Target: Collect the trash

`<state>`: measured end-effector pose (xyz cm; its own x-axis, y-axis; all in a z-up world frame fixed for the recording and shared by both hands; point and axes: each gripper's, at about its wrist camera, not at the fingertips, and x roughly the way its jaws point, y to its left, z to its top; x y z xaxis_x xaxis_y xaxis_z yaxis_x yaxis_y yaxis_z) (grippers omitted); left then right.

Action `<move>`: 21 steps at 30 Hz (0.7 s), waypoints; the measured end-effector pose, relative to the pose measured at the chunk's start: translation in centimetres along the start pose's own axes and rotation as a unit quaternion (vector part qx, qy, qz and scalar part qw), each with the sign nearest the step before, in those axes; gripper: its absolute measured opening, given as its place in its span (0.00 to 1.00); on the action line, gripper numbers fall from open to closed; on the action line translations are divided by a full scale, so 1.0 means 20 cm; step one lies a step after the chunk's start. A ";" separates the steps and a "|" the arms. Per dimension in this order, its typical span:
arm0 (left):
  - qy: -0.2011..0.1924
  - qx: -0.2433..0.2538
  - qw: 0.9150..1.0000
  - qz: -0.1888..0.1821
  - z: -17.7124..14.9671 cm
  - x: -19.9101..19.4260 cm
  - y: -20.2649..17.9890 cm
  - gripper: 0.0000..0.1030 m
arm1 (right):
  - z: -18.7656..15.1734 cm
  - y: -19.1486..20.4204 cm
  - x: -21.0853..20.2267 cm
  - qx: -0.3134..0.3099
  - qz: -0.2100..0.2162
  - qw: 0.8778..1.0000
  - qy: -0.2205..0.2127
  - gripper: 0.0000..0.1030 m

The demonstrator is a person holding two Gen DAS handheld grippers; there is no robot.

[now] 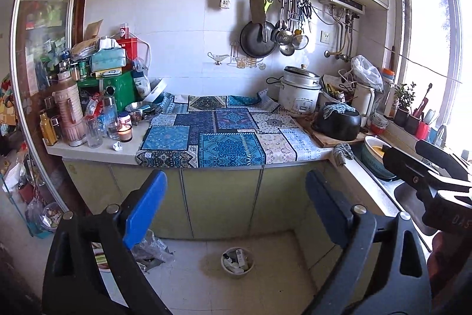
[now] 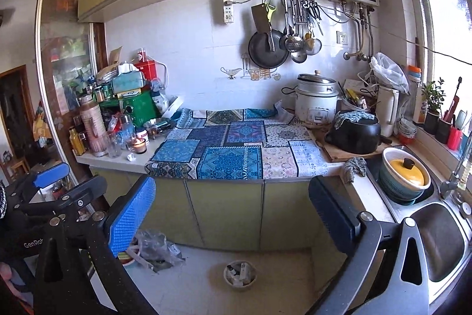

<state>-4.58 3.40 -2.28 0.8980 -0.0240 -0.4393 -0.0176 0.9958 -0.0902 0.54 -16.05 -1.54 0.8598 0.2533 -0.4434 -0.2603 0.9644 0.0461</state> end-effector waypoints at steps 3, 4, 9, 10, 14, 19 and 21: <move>-0.001 0.002 1.000 0.001 0.01 0.00 -0.01 0.92 | 0.00 -0.01 -0.01 0.005 0.002 1.000 0.000 1.00; -0.003 0.003 1.000 0.005 0.01 0.00 -0.02 0.92 | 0.00 -0.02 -0.01 0.007 0.004 1.000 0.000 1.00; -0.005 0.004 1.000 0.005 0.02 0.00 -0.04 0.93 | 0.01 -0.04 -0.02 0.009 0.007 1.000 0.002 1.00; -0.006 0.005 1.000 0.006 0.03 0.01 -0.05 0.93 | 0.01 -0.04 -0.02 0.010 0.007 1.000 0.001 1.00; -0.005 0.003 1.000 0.003 0.03 0.01 -0.06 0.93 | 0.01 -0.08 -0.02 0.017 0.010 1.000 0.002 1.00; -0.008 -0.001 1.000 0.005 0.04 0.01 -0.09 0.94 | 0.02 -0.10 -0.01 0.017 0.009 1.000 0.005 1.00; -0.007 -0.001 1.000 0.006 0.05 0.02 -0.09 0.94 | 0.02 -0.10 -0.01 0.017 0.009 1.000 0.005 1.00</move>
<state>-3.83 1.65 -1.37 0.9041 -0.0111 -0.4272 -0.0292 0.9957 -0.0877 1.00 -17.95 -1.20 0.8508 0.2699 -0.4508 -0.2602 0.9618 0.0846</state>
